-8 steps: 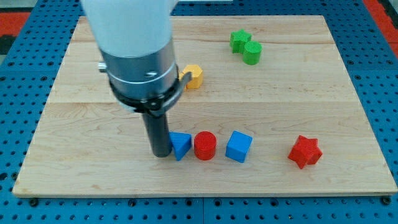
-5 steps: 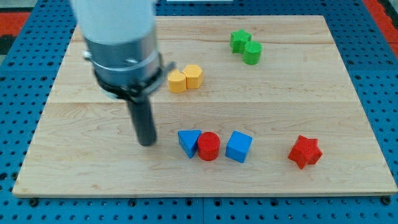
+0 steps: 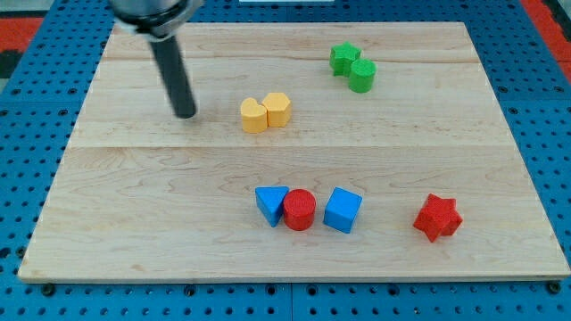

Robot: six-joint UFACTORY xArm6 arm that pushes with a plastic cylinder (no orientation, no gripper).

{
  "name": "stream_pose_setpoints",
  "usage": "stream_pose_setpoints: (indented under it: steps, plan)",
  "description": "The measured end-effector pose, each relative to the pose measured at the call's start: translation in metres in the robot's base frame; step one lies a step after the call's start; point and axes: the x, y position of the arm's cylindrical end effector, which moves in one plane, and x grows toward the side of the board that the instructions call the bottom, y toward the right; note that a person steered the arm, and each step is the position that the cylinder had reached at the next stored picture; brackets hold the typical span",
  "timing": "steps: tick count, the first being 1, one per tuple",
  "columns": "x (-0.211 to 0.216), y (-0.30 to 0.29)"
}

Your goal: Push the yellow heart to the left side of the blue triangle

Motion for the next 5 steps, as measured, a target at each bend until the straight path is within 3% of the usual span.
stream_pose_setpoints:
  steps: [2, 5]
  plan:
    - [-0.025, 0.101]
    - [0.082, 0.001]
